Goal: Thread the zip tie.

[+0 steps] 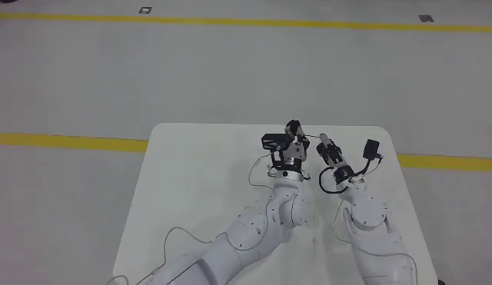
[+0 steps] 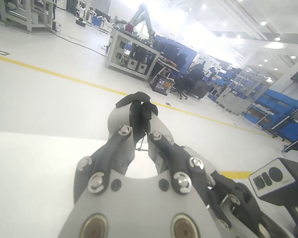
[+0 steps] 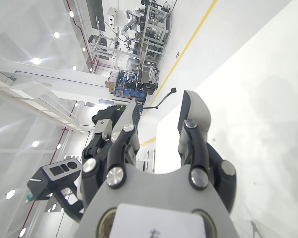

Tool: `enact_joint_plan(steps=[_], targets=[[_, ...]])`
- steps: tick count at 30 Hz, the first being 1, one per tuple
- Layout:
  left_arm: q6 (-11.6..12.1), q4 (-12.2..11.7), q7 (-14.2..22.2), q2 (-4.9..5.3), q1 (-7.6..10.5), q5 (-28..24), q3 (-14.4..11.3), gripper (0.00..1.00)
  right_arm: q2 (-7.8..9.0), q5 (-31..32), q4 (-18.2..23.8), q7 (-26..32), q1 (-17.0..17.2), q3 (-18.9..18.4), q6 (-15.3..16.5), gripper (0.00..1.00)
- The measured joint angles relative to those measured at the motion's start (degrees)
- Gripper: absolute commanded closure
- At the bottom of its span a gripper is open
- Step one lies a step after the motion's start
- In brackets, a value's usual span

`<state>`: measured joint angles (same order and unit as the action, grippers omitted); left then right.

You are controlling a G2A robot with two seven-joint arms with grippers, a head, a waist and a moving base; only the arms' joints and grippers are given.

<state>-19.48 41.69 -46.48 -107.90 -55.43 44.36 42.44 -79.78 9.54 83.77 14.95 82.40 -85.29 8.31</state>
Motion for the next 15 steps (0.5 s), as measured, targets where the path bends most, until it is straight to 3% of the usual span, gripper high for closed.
enact_joint_plan(steps=[9, 15], targets=[[0.0, -0.2, 0.2, -0.01, 0.36, -0.5, -0.5, 1.00, 0.22, -0.2, -0.5, -0.4, -0.4, 0.4, -0.2, 0.95], [0.0, -0.4, 0.4, -0.06, 0.51, -0.6, -0.8, 1.00, 0.35, -0.9, -1.0, -0.8, -0.6, 0.5, 0.5, 0.98]])
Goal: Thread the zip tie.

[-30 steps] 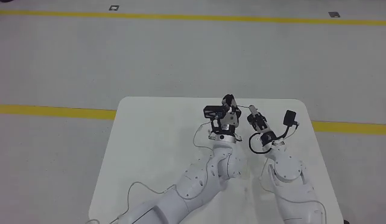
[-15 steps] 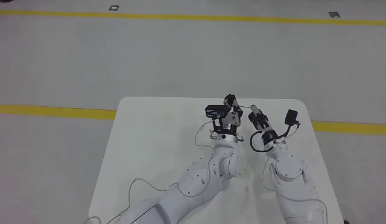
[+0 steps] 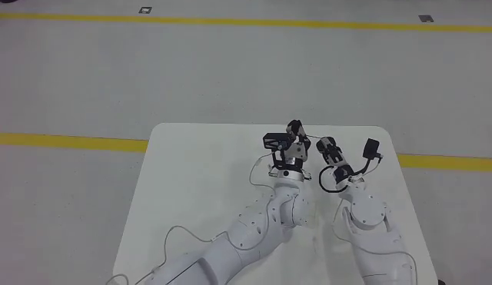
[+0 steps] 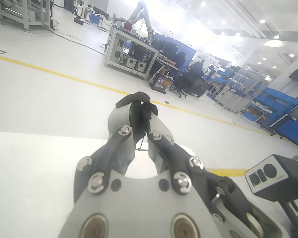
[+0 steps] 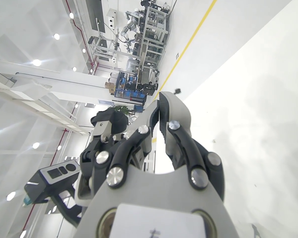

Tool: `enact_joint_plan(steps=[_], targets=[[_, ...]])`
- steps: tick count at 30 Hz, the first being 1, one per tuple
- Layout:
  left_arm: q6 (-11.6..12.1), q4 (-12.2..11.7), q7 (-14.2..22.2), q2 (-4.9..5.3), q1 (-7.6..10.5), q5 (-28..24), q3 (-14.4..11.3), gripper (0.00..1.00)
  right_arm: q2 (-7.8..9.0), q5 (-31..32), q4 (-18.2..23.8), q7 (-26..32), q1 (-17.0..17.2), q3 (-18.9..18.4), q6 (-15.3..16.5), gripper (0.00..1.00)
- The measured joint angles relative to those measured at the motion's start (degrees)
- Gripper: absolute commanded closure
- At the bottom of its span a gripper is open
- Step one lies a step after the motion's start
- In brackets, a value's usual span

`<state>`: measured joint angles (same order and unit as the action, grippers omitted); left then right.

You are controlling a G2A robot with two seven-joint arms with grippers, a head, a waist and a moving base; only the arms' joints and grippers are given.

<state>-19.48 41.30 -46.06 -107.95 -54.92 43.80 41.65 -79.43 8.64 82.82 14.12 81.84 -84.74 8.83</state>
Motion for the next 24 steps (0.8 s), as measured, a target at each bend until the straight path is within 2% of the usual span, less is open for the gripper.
enact_joint_plan(steps=[4, 8, 24], targets=[[0.0, -0.2, 0.1, -0.01, 0.11, -0.1, -0.1, 1.00, 0.16, 0.1, -0.1, 0.1, 0.0, -0.1, 0.2, 0.93], [0.0, -0.4, 0.2, -0.07, 0.23, 0.0, -0.3, 1.00, 0.28, 0.0, -0.5, 0.3, -0.2, 0.0, 0.1, 0.77], [0.0, 0.0, -0.7, -0.12, 0.29, -1.5, -0.8, 1.00, 0.58, -0.2, -1.7, 0.6, -1.2, 1.3, -0.5, 0.77]])
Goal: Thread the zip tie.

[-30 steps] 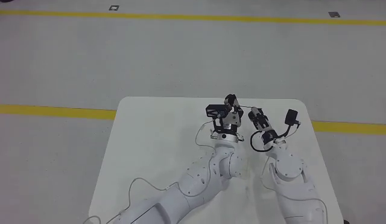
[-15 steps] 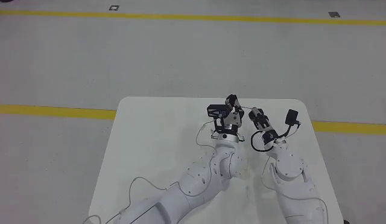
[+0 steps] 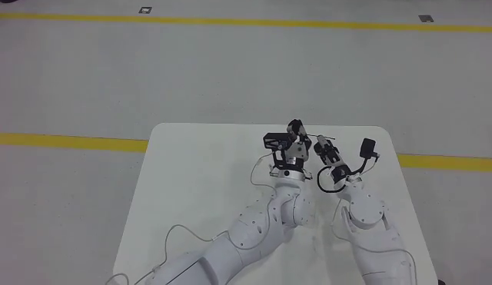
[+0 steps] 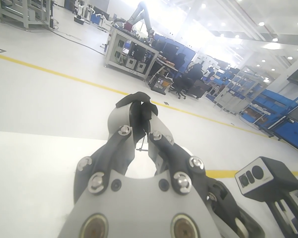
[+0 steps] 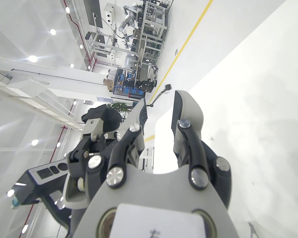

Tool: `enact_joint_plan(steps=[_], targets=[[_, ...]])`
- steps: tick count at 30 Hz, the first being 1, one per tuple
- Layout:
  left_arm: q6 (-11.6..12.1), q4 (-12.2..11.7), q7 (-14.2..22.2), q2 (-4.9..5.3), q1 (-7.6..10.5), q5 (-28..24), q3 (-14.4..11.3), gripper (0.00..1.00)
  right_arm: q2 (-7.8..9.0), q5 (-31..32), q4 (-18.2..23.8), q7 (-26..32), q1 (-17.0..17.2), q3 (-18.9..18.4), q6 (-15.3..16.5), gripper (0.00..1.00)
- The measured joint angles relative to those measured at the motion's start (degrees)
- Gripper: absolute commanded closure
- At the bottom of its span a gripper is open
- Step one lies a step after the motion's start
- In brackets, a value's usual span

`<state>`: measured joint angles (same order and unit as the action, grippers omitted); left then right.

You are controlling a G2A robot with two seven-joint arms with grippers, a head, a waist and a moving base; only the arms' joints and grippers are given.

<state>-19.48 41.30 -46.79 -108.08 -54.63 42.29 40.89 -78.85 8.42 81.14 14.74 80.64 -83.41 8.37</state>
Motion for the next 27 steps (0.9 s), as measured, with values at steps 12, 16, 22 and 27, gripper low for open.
enact_joint_plan(steps=[12, 16, 22, 27], targets=[[0.0, -0.4, -0.2, 0.09, -0.11, -0.4, -0.1, 1.00, 0.41, -1.3, -0.4, -0.2, -0.1, -0.9, 0.4, 0.89], [0.0, -0.4, -0.2, 0.07, -0.09, -0.4, -0.2, 1.00, 0.42, -1.3, -0.6, -0.8, -0.3, -0.5, 0.2, 0.97], [0.0, -0.5, -0.1, 0.07, -0.06, -0.3, -0.2, 1.00, 0.50, -1.1, -0.8, -1.1, -0.5, -0.1, 0.3, 1.00], [0.0, -0.2, 0.6, 0.09, -0.16, 0.3, -0.6, 1.00, 0.57, -1.1, -0.8, -1.4, -0.6, 0.2, 0.1, 1.00]])
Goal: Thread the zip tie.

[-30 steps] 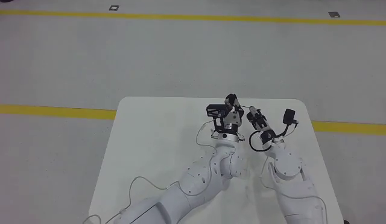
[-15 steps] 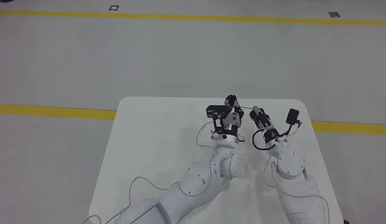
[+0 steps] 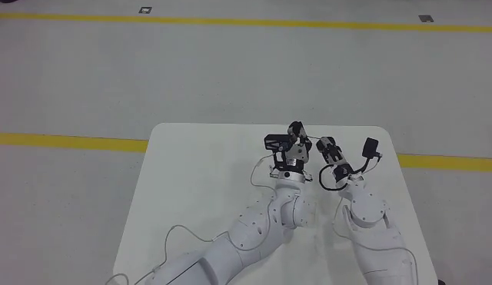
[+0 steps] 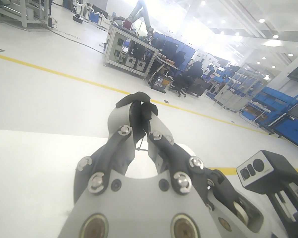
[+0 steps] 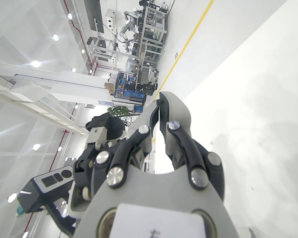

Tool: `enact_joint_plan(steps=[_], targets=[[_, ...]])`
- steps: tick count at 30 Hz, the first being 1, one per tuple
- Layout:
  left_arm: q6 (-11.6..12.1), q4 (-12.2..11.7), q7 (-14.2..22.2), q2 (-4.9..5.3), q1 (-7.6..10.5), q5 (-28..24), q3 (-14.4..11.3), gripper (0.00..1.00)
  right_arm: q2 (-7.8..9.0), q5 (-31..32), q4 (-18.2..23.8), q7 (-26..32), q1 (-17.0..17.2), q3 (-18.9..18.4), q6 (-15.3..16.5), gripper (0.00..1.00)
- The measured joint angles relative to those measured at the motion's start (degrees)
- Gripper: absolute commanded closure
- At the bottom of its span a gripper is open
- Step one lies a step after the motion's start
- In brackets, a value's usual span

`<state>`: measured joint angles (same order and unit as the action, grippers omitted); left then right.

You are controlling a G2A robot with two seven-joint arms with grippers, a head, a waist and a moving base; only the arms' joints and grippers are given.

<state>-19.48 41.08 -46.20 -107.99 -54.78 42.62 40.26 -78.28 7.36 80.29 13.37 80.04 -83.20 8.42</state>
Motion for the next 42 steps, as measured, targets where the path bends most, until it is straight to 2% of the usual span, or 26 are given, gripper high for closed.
enact_joint_plan(steps=[12, 18, 28, 36, 42], targets=[[0.0, 3.1, 4.2, 0.23, -0.71, 1.1, -2.1, 1.00, -0.01, 0.7, -0.5, -1.1, -0.8, 1.5, -1.0, 1.00], [0.0, 2.6, 7.0, 0.23, -0.47, 1.4, -2.6, 1.00, 0.20, 0.8, -0.3, -0.9, -0.2, 1.2, -0.1, 1.00], [0.0, 3.6, 6.8, 0.27, -0.77, 0.4, -2.3, 1.00, 0.35, 0.5, -0.1, -0.8, -0.1, 1.5, 0.0, 1.00], [0.0, 6.0, 10.3, 0.58, -0.99, -0.7, -2.9, 1.00, 0.61, 0.3, -0.6, -0.2, 0.1, 1.0, 0.6, 1.00], [0.0, 5.6, 9.8, 0.68, -1.17, -0.4, -2.5, 1.00, 0.63, 0.0, -0.3, -0.7, 0.0, 1.3, 0.1, 1.00]])
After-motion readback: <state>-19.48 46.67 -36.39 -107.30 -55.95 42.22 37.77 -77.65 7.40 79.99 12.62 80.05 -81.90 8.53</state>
